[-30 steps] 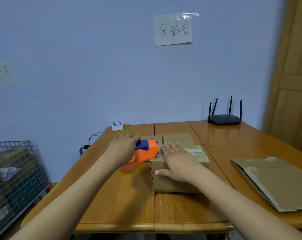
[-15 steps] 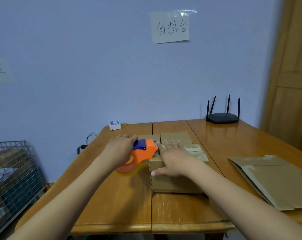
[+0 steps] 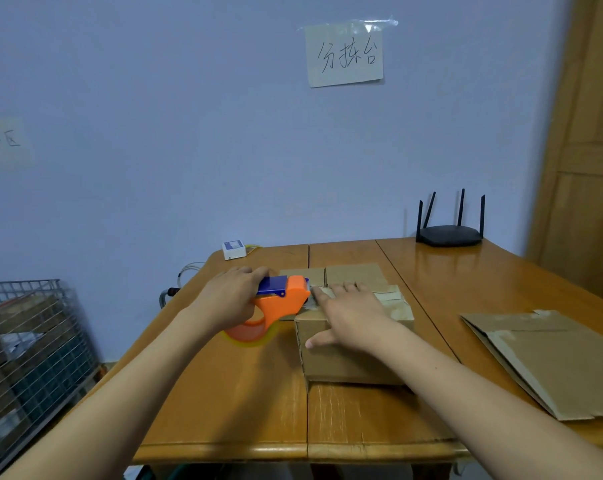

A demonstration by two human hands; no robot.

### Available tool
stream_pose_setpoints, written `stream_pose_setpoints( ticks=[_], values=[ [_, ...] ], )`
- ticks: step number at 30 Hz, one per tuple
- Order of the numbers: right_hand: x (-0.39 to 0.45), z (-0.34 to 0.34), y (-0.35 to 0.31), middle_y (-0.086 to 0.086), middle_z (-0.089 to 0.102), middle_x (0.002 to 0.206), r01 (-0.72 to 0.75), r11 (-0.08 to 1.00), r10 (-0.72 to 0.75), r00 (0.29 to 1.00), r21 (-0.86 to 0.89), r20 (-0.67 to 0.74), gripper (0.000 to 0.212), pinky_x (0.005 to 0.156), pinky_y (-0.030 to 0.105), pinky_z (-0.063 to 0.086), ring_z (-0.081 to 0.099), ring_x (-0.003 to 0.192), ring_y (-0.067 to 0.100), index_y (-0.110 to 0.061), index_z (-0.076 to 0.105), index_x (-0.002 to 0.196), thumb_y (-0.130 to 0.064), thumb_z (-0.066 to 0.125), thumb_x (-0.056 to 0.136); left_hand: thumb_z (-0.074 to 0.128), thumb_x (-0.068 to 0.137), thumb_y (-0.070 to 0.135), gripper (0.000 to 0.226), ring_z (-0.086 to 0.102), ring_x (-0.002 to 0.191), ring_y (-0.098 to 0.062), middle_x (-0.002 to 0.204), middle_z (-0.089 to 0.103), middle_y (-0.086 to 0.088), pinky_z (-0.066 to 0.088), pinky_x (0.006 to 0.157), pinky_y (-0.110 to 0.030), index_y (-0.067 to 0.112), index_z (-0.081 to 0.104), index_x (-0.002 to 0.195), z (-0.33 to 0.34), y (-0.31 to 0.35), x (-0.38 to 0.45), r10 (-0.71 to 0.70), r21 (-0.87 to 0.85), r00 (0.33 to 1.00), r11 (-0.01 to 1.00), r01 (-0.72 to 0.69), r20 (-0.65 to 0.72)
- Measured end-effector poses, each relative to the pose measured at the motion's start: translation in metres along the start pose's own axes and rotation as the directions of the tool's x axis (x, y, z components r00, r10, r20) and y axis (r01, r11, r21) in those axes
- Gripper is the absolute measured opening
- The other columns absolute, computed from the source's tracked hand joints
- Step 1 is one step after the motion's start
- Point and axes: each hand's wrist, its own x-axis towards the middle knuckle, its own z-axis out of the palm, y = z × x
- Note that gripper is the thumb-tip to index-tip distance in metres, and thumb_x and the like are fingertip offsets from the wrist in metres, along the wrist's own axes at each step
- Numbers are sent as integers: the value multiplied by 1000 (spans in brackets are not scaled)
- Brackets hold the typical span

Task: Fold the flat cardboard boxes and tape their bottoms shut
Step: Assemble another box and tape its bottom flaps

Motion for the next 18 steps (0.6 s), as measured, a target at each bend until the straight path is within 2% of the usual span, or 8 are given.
stream_pose_setpoints(
  ticks=[6, 11, 14, 18],
  values=[
    [3, -8, -10, 17, 43, 149, -8, 1000, 9, 999, 11, -34, 113, 114, 50, 31, 41, 135, 38, -18, 18, 158, -89, 45, 73, 59, 87, 14, 42, 42, 87, -11, 112, 56, 4, 27, 57, -22, 27, 44, 124, -13, -6, -6, -1, 61, 999, 998, 4, -48],
    [-7, -15, 3, 18, 46, 146, -34, 999, 35, 999, 26, -37, 112, 112, 49, 33, 44, 133, 36, -18, 20, 157, -87, 49, 73, 54, 80, 8, 37, 48, 86, -16, 98, 52, 7, 32, 61, -26, 27, 45, 111, -15, -28, -17, -32, 36, 999, 999, 33, -37],
    [-18, -16, 9, 17, 48, 145, -27, 997, 29, 999, 65, -30, 111, 112, 48, 34, 44, 132, 36, -18, 21, 157, -86, 49, 74, 52, 79, 4, 41, 46, 82, -15, 92, 47, 10, 37, 61, -27, 29, 46, 112, -15, -36, -21, -58, 22, 998, 998, 59, -32],
    [-28, -23, 13, 13, 48, 146, -12, 995, 15, 999, 95, -32, 108, 111, 47, 34, 43, 132, 35, -21, 21, 157, -86, 48, 75, 51, 79, 2, 42, 45, 83, -14, 92, 47, 10, 30, 56, -24, 29, 46, 110, -17, -31, -23, -28, -19, 999, 999, 27, -28]
  ],
)
